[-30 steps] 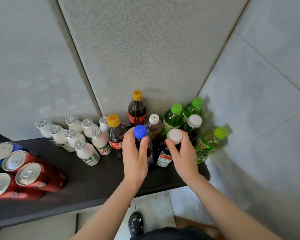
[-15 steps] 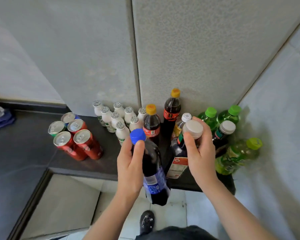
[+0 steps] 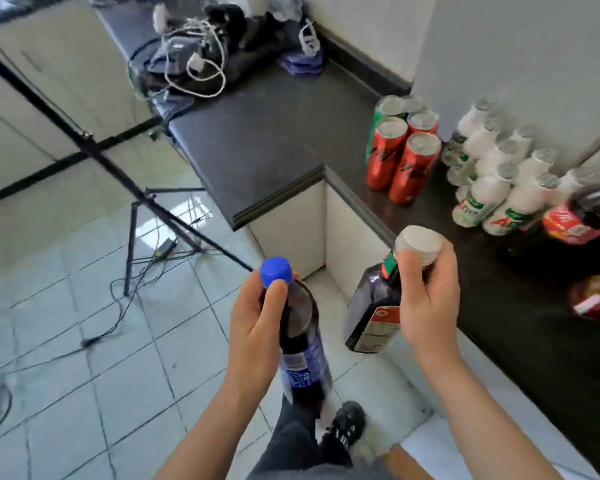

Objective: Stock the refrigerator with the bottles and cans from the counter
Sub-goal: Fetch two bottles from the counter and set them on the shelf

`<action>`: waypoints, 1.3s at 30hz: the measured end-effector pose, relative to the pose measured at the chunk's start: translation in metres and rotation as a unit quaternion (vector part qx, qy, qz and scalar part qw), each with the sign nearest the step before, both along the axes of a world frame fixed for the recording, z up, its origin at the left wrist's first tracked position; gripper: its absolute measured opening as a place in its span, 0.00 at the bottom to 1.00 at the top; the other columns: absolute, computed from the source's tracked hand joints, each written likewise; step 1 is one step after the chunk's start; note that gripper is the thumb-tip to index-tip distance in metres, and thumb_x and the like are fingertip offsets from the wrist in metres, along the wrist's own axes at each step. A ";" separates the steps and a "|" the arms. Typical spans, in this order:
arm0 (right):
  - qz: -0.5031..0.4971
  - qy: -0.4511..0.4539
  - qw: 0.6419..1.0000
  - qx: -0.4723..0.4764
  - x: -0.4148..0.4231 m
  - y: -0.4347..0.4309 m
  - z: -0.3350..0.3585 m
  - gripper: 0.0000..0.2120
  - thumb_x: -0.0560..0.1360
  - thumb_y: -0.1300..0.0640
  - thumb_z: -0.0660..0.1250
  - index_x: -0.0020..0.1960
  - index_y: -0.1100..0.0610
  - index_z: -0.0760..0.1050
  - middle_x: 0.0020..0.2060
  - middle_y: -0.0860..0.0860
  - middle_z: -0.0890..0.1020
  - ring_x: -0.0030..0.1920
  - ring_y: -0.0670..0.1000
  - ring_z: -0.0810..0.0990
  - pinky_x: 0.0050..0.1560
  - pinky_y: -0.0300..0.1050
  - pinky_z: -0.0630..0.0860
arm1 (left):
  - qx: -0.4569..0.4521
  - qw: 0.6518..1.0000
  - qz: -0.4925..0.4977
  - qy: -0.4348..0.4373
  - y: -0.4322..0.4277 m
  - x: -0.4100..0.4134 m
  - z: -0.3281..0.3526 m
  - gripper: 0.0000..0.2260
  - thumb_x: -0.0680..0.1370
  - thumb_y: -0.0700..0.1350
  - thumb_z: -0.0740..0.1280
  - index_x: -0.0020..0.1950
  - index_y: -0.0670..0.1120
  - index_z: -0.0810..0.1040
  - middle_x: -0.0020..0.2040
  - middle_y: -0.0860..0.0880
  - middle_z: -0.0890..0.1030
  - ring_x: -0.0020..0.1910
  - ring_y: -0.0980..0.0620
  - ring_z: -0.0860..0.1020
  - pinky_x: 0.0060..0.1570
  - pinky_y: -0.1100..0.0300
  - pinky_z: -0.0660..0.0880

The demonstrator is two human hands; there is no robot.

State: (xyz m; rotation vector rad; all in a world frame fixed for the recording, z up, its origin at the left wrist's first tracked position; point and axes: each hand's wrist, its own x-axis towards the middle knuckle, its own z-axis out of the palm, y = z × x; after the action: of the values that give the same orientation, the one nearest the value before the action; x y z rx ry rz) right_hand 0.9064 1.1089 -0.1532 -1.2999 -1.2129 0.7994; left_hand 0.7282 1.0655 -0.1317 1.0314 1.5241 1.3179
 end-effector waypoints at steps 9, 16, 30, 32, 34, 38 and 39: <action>0.248 -0.012 0.968 -0.046 -0.147 -0.045 0.005 0.14 0.73 0.36 0.59 0.55 0.40 0.70 0.46 0.41 0.79 0.47 0.43 0.79 0.48 0.37 0.75 | 0.000 0.965 0.260 -0.022 -0.116 -0.131 -0.005 0.16 0.72 0.60 0.62 0.51 0.51 0.79 0.46 0.61 0.83 0.46 0.64 0.79 0.42 0.74 0.73; 0.357 -0.029 0.933 -0.033 -0.293 -0.113 0.015 0.08 0.72 0.38 0.62 0.49 0.39 0.70 0.40 0.37 0.78 0.42 0.40 0.77 0.43 0.31 0.71 | 0.024 0.923 0.384 -0.025 -0.221 -0.248 -0.004 0.11 0.73 0.62 0.63 0.47 0.58 0.80 0.46 0.61 0.82 0.46 0.65 0.79 0.42 0.75 0.73; 0.573 -0.029 0.819 -0.027 -0.605 -0.315 0.038 0.17 0.72 0.40 0.63 0.53 0.50 0.72 0.42 0.42 0.79 0.42 0.43 0.79 0.43 0.39 0.74 | 0.047 0.824 0.561 0.061 -0.471 -0.490 0.012 0.12 0.71 0.64 0.60 0.44 0.61 0.78 0.42 0.60 0.80 0.42 0.63 0.76 0.43 0.75 0.71; 0.606 -0.031 0.794 -0.026 -0.641 -0.337 0.038 0.14 0.72 0.42 0.63 0.54 0.48 0.72 0.43 0.40 0.80 0.43 0.41 0.79 0.42 0.36 0.75 | 0.055 0.798 0.598 0.059 -0.498 -0.511 0.011 0.12 0.71 0.64 0.60 0.46 0.61 0.78 0.43 0.61 0.81 0.44 0.63 0.77 0.45 0.75 0.71; 0.643 -0.041 0.764 -0.017 -0.678 -0.357 0.037 0.11 0.73 0.43 0.63 0.53 0.46 0.72 0.43 0.38 0.79 0.43 0.40 0.79 0.42 0.32 0.75 | 0.068 0.767 0.635 0.054 -0.522 -0.532 0.008 0.15 0.72 0.64 0.60 0.48 0.56 0.78 0.45 0.60 0.81 0.47 0.62 0.78 0.49 0.72 0.71; 0.704 -0.055 0.708 -0.005 -0.759 -0.399 0.028 0.06 0.75 0.49 0.65 0.51 0.44 0.72 0.43 0.37 0.80 0.41 0.39 0.78 0.41 0.28 0.72 | 0.067 0.709 0.700 0.049 -0.570 -0.577 -0.001 0.15 0.72 0.61 0.60 0.48 0.52 0.78 0.46 0.56 0.81 0.49 0.56 0.78 0.55 0.60 0.71; 0.720 -0.060 0.692 -0.002 -0.782 -0.411 0.025 0.05 0.75 0.49 0.65 0.51 0.44 0.72 0.42 0.38 0.80 0.40 0.39 0.78 0.40 0.28 0.72 | 0.065 0.696 0.713 0.047 -0.581 -0.590 -0.002 0.15 0.72 0.60 0.60 0.46 0.52 0.77 0.45 0.54 0.81 0.49 0.56 0.77 0.54 0.59 0.71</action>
State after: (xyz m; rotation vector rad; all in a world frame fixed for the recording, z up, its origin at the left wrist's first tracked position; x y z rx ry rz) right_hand 0.1248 0.6983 -0.1282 -0.0958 -2.3069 1.7814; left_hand 0.1384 0.4842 -0.1334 -0.3262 2.4259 2.3793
